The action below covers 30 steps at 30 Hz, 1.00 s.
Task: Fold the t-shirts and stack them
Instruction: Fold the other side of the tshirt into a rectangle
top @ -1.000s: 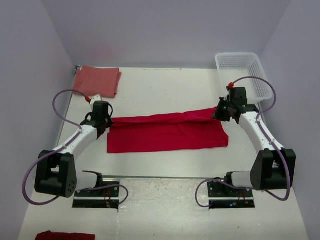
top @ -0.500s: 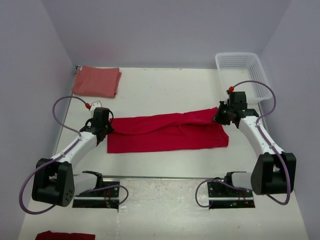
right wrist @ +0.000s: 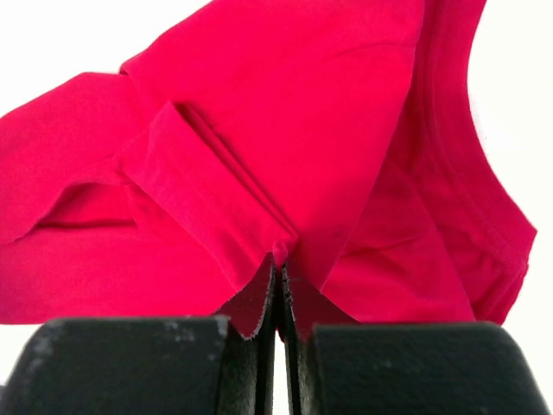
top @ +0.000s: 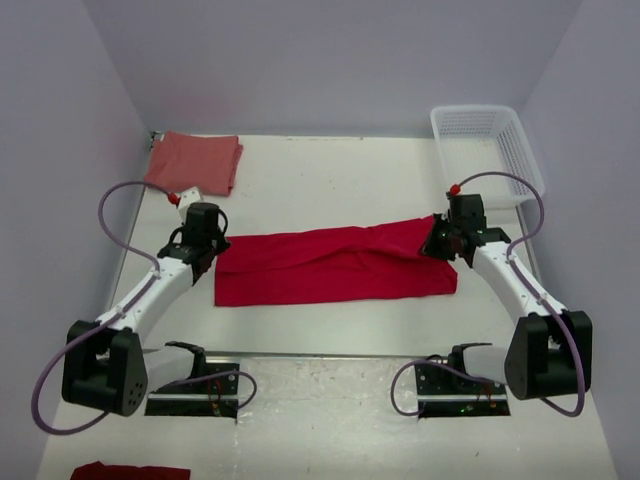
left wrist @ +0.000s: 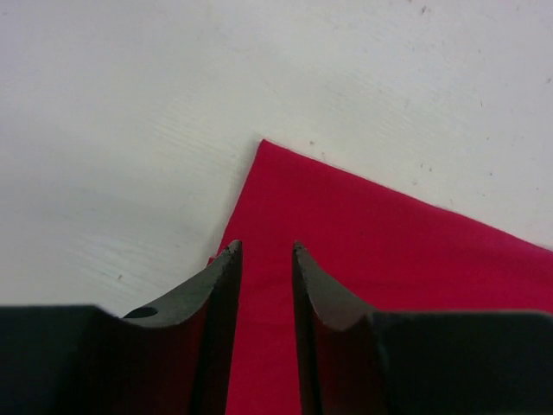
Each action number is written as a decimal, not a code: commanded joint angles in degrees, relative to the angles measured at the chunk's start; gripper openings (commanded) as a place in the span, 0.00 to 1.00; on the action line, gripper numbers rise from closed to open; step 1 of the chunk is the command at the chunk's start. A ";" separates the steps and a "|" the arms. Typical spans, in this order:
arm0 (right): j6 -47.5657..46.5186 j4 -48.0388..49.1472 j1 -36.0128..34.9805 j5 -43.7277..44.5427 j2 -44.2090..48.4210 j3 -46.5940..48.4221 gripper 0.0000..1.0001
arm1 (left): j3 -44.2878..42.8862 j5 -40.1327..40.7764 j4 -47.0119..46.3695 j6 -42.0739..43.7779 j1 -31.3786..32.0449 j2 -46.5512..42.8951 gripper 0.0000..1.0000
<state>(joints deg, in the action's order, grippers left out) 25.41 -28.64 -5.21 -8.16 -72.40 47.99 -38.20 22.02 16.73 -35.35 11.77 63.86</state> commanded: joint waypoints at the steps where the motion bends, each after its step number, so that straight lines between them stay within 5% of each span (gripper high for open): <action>1: 2.27 1.75 -0.76 3.06 1.73 -1.31 0.00 | -4.33 -6.10 -4.07 1.78 0.62 8.01 0.29; 7: 6.32 3.51 -1.55 6.58 7.96 -7.37 0.06 | -3.56 -7.43 -7.68 2.30 1.24 11.12 0.22; 17: 3.52 7.78 -3.31 5.19 14.22 -8.97 0.46 | -4.61 -6.81 -7.68 5.47 1.41 10.15 0.22; 22: -0.44 6.94 -3.31 -6.74 -2.71 4.70 0.49 | -5.39 -8.40 -10.49 4.59 2.82 13.22 0.22; 30: -3.52 -2.37 -5.68 -11.17 -29.18 25.21 0.45 | -8.38 -8.48 -10.14 5.03 7.12 16.91 0.22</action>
<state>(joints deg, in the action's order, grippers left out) 24.40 -25.82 -10.11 -15.55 -99.13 68.45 -43.72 13.61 9.15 -31.68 17.69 80.88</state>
